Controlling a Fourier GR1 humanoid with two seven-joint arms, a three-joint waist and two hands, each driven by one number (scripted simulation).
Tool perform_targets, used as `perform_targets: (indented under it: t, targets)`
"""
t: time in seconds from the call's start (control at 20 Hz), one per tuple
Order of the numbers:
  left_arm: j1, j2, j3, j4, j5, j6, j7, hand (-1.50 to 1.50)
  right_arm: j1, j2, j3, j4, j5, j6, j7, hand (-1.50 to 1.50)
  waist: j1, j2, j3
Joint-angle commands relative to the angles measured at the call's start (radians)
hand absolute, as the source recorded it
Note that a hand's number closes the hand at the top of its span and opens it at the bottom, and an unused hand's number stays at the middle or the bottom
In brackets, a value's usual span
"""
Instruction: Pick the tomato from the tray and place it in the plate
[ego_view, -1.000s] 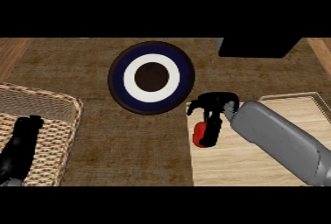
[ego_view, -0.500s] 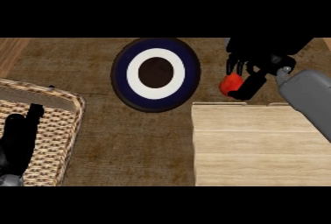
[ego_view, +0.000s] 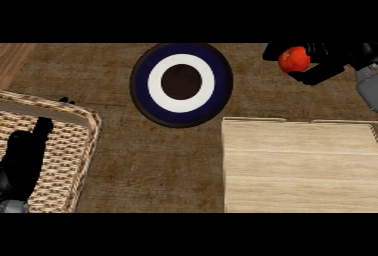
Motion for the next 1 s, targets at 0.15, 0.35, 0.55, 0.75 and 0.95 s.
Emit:
perform_targets:
  t: [0.15, 0.35, 0.55, 0.75, 0.95]
  targets:
    - [0.038, 0.0, 0.005, 0.047, 0.006, -0.012, -0.256, 0.0, -0.015, 0.026, -0.122, 0.059, -0.072, -0.019, -0.359, 1.5, 0.007, -0.012, -0.005]
    - [0.055, 0.009, 0.015, 0.066, 0.008, -0.021, -0.294, 0.0, -0.064, 0.058, -0.148, 0.11, -0.106, 0.063, -0.432, 1.5, 0.019, -0.017, -0.007]
    - [0.038, -0.003, 0.015, 0.115, 0.006, -0.016, -0.32, 0.0, -0.103, 0.118, -0.132, 0.122, -0.1, 0.108, -0.471, 1.5, -0.004, -0.024, -0.009]
    - [0.07, -0.009, -0.012, 0.089, -0.019, -0.011, -0.333, 0.0, -0.136, 0.18, -0.121, 0.174, -0.087, 0.117, -0.462, 1.5, 0.004, -0.028, -0.009]
    - [0.058, 0.005, 0.022, 0.109, 0.002, -0.016, -0.335, 0.0, -0.215, 0.257, -0.11, 0.195, -0.088, 0.138, -0.372, 1.5, -0.001, -0.033, -0.011]
